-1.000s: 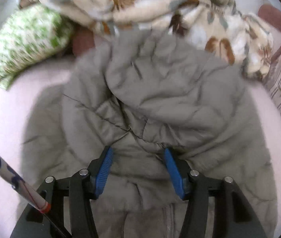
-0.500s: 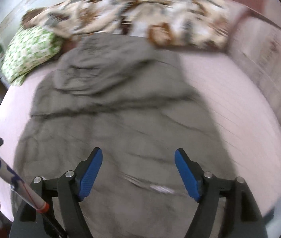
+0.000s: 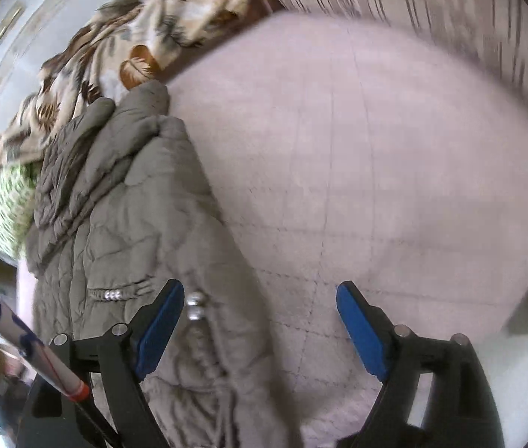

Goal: Fold large clothes

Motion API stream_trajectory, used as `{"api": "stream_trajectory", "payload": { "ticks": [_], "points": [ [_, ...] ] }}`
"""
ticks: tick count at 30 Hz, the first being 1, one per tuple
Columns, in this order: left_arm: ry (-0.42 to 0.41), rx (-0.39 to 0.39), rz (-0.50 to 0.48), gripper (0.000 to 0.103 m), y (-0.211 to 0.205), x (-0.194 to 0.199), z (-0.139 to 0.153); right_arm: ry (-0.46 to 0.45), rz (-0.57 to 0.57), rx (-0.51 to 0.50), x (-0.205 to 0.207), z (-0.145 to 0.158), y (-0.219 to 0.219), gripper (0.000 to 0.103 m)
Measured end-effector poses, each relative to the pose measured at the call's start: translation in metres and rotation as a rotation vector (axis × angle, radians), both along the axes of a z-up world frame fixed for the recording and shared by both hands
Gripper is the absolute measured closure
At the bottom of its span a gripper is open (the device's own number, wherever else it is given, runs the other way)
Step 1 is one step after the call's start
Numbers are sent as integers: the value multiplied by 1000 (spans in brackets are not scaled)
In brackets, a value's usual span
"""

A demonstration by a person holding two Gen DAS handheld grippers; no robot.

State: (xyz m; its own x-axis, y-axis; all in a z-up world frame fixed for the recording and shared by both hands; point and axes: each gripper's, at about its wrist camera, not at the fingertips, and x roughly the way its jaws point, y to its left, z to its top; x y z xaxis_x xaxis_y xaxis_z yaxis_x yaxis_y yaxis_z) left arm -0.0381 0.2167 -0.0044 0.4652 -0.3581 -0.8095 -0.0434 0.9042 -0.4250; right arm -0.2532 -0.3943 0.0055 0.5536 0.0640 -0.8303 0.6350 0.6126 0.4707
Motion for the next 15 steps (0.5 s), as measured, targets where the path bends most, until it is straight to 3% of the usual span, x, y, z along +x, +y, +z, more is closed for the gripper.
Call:
{"api": "stream_trajectory", "payload": {
  "ticks": [4,7,10,15],
  "points": [
    [60,-157,-34,32,-1,9,-21,-68,16,71,2,-1,-3,14],
    [54,-200,-32,23,-6,11,-27,-75,51,142,9,-10,3,13],
    [70,-308,-93,22,-15,12,-31,-74,91,120,14,-8,11,11],
    [70,-319,-180,22,-36,7,-29,-77,198,173,28,-15,32,11]
  ]
}}
